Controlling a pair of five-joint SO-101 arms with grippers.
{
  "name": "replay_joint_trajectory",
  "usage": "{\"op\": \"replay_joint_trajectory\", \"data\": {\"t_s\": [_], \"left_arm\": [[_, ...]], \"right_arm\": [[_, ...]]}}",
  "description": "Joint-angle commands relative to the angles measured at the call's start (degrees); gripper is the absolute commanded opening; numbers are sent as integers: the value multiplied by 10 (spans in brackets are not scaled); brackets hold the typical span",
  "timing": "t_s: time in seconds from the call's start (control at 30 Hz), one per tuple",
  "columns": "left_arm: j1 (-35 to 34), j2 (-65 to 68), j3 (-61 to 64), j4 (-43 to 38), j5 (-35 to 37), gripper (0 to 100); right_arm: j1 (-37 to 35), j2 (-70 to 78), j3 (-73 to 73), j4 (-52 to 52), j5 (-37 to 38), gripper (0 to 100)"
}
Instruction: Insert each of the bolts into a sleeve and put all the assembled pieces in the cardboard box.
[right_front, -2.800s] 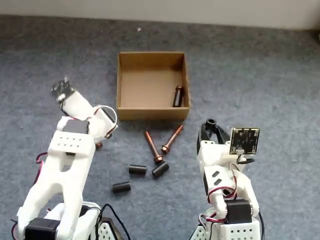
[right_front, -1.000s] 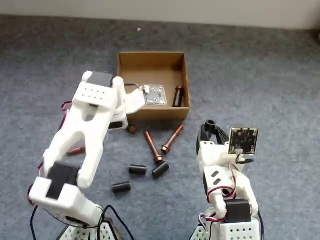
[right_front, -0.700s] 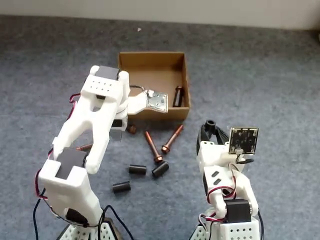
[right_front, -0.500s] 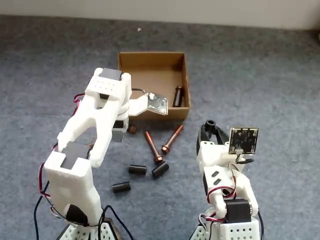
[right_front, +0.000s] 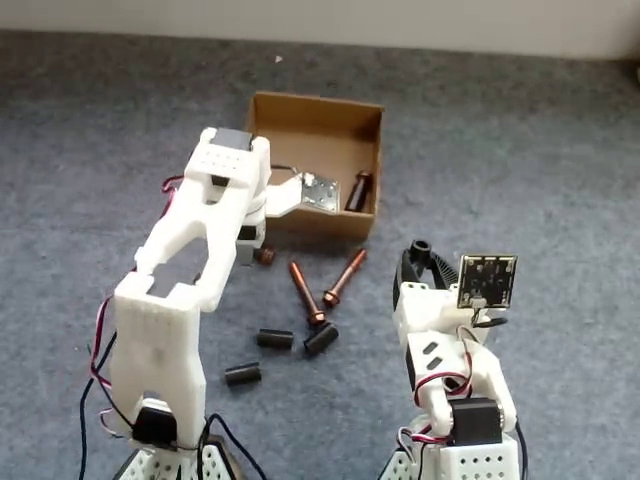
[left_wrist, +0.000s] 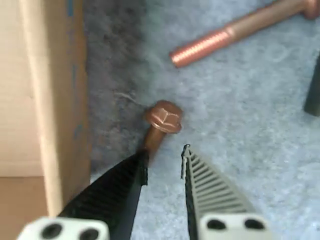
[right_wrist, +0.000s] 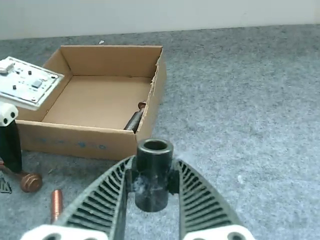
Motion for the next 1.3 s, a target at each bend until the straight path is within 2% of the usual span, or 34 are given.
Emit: {"op": "replay_joint_trajectory", "data": {"t_s": [0.0, 0.27, 0.43, 0.53, 0.67, 0.83, 1.03, 1.27], "left_arm": [[6, 51, -82, -11, 7, 140], [19, 93, -121, 0, 30, 126], [28, 91, -122, 65, 29, 5], [29, 89, -124, 110, 30, 5], [25, 75, -123, 115, 73, 5], [25, 1, -90, 117, 120, 5], [29, -135, 7, 112, 163, 5], [29, -321, 176, 4, 258, 5]], "right_arm": [[4, -5, -8, -20, 7, 5], [4, -5, -8, -20, 7, 5], [4, -5, -8, -20, 7, 5], [4, -5, -8, -20, 7, 5], [4, -5, -8, -20, 7, 5], [4, -5, -8, -20, 7, 5], [4, -5, -8, -20, 7, 5], [1, -5, -8, -18, 7, 5]]}}
